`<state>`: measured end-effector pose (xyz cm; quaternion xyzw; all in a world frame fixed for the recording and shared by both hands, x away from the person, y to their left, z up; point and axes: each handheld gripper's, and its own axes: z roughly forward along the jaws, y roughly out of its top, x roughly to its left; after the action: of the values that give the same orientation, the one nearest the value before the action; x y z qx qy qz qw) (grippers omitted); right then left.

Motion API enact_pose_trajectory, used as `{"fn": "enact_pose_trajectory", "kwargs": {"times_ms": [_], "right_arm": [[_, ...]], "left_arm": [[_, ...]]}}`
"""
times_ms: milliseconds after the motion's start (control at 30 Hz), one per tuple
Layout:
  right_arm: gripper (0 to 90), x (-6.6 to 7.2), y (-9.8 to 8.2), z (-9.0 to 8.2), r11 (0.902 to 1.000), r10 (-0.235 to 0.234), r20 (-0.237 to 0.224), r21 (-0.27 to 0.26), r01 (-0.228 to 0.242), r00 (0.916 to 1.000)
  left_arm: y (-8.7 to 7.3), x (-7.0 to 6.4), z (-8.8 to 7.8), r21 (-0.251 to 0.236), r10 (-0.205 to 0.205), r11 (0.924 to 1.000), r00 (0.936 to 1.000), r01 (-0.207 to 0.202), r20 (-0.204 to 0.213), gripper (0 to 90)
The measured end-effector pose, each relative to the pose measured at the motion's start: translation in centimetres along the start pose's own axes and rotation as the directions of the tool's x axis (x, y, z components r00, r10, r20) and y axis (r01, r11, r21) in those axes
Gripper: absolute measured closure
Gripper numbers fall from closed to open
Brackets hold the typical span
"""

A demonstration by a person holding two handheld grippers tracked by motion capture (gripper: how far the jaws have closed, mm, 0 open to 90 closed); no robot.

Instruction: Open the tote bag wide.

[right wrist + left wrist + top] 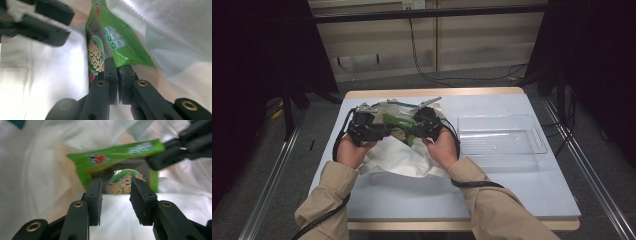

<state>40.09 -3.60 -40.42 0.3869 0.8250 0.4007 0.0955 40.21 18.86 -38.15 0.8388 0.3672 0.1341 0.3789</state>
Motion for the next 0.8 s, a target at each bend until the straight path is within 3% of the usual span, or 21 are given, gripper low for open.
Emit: {"fn": "enact_pose_trajectory", "kwargs": {"times_ms": [33, 100, 200, 333, 400, 433, 633, 800], "right_arm": [[87.8, 0.1, -0.2, -0.2, 1.0, -0.009, -0.003, -0.001, 0.009, 1.0], [87.9, 0.3, -0.6, -0.5, 0.9998, -0.018, -0.003, -0.01, 0.018, 0.9998], [87.9, 0.4, -1.1, -0.7, 0.9989, -0.046, -0.006, -0.013, 0.046, 0.9989], [87.9, 0.5, -1.6, -0.7, 0.9988, -0.046, -0.009, -0.015, 0.046, 0.9989], [87.9, 0.6, -1.9, -0.7, 0.9978, -0.065, -0.015, -0.016, 0.064, 0.9978], [87.9, 0.7, -1.9, -0.8, 0.9976, -0.067, -0.014, -0.016, 0.067, 0.9977], [87.9, 1.3, -2.3, -1.0, 0.9949, -0.099, -0.013, -0.023, 0.099, 0.995], [87.7, 1.7, -2.5, -1.2, 0.9928, -0.118, -0.021, -0.023, 0.118, 0.9928]], "left_arm": [[0.1, 0.1, -0.1, 0.012, -0.006, 0.9999, 0.9999, 0.006, -0.012, 61.5], [0.3, 0.4, -0.2, -0.01, -0.022, 0.9997, 0.9998, 0.022, -0.001, 61.5], [0.9, 0.6, -0.5, -0.027, -0.025, 0.9993, 0.9997, 0.025, -0.004, 61.4], [1.6, 0.5, -0.9, -0.051, -0.022, 0.9985, 0.9997, 0.022, 0.005, 61.3], [2.0, 0.6, -0.9, -0.042, -0.012, 0.9991, 0.9999, 0.012, -0.007, 61.4], [2.1, 0.6, -0.8, -0.054, -0.026, 0.9982, 0.9995, 0.025, -0.016, 61.8], [2.8, 1.1, -0.2, -0.018, -0.034, 0.9993, 0.9991, 0.033, -0.027, 63.0], [2.8, 1.1, 0.3, 0.007, -0.022, 0.9997, 0.9997, 0.022, -0.003, 69.1]]}}
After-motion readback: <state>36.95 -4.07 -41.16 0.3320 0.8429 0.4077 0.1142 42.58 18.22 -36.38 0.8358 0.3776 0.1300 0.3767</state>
